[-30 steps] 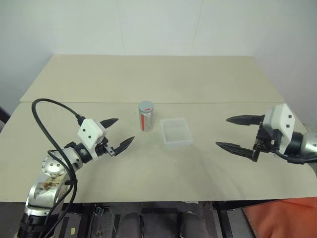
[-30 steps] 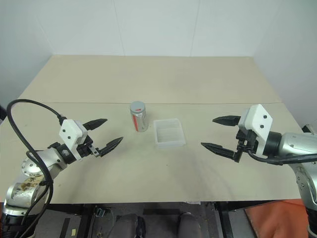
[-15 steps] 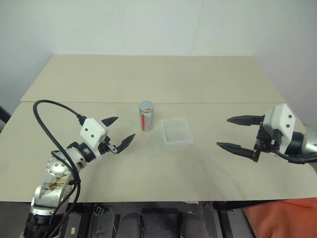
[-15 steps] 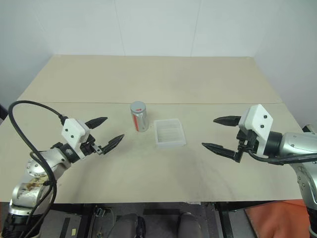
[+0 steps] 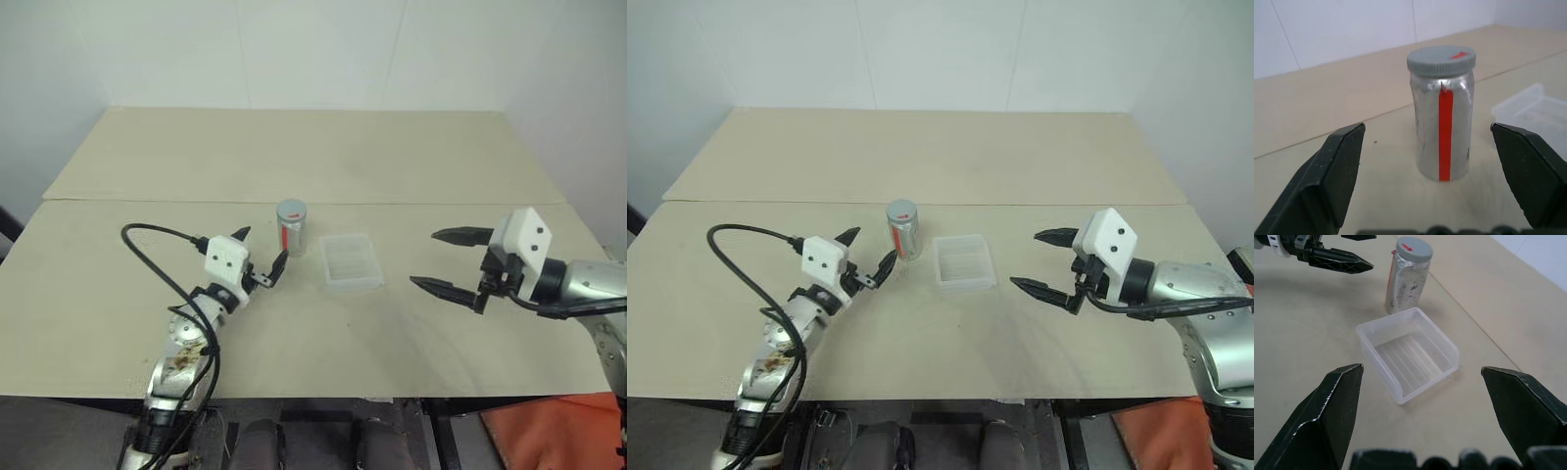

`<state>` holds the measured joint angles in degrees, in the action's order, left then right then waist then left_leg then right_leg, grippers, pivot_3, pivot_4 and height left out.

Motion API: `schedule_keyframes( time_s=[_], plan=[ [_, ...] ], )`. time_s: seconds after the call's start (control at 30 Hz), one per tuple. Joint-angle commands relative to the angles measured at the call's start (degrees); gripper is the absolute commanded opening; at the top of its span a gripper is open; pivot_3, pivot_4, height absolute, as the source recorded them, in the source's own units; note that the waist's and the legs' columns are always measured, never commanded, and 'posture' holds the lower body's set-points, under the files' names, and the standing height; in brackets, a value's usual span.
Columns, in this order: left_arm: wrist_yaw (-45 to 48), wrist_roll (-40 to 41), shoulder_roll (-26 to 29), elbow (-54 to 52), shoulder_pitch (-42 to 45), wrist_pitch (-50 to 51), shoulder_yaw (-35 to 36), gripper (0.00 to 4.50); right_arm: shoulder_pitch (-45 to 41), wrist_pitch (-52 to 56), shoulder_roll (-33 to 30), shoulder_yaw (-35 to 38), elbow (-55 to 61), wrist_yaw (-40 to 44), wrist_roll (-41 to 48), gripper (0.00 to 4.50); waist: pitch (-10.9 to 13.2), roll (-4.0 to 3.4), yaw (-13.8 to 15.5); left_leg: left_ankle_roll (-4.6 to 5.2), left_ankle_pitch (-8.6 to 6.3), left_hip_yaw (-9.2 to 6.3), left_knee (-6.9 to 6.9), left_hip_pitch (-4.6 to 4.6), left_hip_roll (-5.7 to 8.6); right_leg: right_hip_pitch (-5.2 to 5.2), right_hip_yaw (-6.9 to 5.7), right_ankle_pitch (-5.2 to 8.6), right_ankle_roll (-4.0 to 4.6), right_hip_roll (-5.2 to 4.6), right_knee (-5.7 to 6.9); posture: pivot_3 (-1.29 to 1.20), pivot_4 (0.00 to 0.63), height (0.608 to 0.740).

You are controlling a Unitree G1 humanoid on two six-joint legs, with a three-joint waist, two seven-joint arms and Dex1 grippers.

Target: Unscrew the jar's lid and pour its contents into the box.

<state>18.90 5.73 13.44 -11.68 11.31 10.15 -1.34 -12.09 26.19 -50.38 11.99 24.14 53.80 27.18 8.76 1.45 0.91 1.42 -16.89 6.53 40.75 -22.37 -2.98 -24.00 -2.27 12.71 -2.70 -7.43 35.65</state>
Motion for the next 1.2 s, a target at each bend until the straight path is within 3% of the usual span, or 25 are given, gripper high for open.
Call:
schedule_keyframes(
  time_s=[0.03,0.53,0.93,1.2],
  plan=[
    [-1.5,-1.8,-0.8,0.7,0.7,-1.9,-1.0,4.48,-0.8,-1.7,0.5,0.5,0.7,-1.2,-0.6,4.5,0.0,0.0,-0.1,0.0,0.0,0.0,-0.01,0.0,0.0,-0.01,0.0,0.0,0.0,0.0,-0.01,0.0,0.15,0.74],
    [-4.2,-6.2,-4.2,11.6,7.8,-6.0,-3.9,4.48,-2.7,-2.2,2.5,0.2,-0.2,-4.4,-3.0,4.5,0.0,0.01,-0.1,-0.03,0.02,-0.01,0.02,-0.06,0.03,0.0,-0.03,-0.03,-0.05,-0.02,-0.09,0.0,0.15,0.74],
    [-9.6,-5.7,-10.3,21.9,12.9,-10.5,-2.3,4.48,-3.4,-2.2,3.9,0.1,-1.4,-5.6,-4.1,4.5,0.0,0.02,-0.1,-0.02,0.01,-0.02,0.02,-0.08,0.03,0.02,-0.04,-0.06,-0.11,-0.02,-0.17,0.0,0.15,0.74],
    [-11.4,-6.6,-11.3,25.1,13.2,-13.9,-2.0,4.48,-3.9,-2.8,4.3,-0.4,-2.0,-6.0,-4.8,4.5,0.0,0.02,-0.1,-0.02,0.01,-0.02,0.02,-0.08,0.03,0.02,-0.04,-0.08,-0.14,-0.02,-0.21,0.0,0.15,0.74]
  ],
)
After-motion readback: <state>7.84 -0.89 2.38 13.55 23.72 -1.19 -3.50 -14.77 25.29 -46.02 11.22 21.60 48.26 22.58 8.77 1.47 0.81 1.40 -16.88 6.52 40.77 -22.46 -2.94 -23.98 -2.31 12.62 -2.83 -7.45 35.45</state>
